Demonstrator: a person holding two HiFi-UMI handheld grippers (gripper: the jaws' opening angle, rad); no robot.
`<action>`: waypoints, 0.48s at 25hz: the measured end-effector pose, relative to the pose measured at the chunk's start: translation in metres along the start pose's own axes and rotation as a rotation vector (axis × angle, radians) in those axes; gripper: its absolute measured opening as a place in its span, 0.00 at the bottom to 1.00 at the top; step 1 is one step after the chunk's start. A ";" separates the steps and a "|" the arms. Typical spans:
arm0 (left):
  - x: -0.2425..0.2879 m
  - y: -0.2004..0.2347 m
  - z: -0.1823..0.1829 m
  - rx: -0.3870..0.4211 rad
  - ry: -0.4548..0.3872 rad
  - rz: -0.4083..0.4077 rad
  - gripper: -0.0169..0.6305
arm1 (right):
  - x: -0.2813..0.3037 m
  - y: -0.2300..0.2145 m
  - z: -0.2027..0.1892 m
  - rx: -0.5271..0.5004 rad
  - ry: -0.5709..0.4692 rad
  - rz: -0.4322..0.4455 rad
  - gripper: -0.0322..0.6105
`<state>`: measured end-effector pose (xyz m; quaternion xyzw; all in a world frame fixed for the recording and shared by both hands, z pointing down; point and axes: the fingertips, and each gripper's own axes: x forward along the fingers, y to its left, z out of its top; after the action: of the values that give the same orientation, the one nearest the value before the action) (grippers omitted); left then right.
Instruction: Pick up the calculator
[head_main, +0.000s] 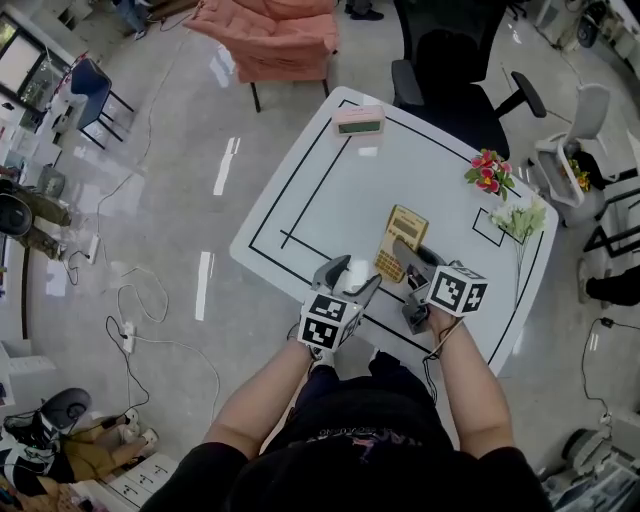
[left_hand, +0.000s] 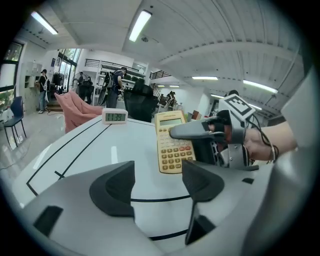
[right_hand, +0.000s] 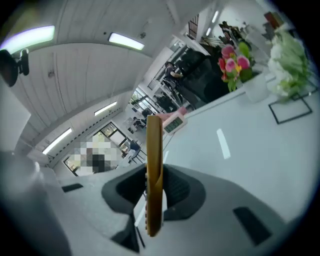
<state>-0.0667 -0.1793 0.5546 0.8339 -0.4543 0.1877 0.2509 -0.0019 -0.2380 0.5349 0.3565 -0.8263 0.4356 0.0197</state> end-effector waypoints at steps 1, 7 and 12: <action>-0.006 0.002 0.005 -0.005 -0.018 0.000 0.46 | -0.004 0.006 0.007 -0.048 -0.031 -0.014 0.18; -0.046 0.007 0.047 -0.015 -0.147 -0.034 0.13 | -0.033 0.050 0.031 -0.293 -0.155 -0.083 0.18; -0.081 0.002 0.079 -0.010 -0.237 -0.110 0.03 | -0.059 0.088 0.038 -0.398 -0.250 -0.133 0.18</action>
<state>-0.1035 -0.1730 0.4481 0.8726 -0.4353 0.0717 0.2098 -0.0004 -0.2000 0.4291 0.4503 -0.8666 0.2143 0.0160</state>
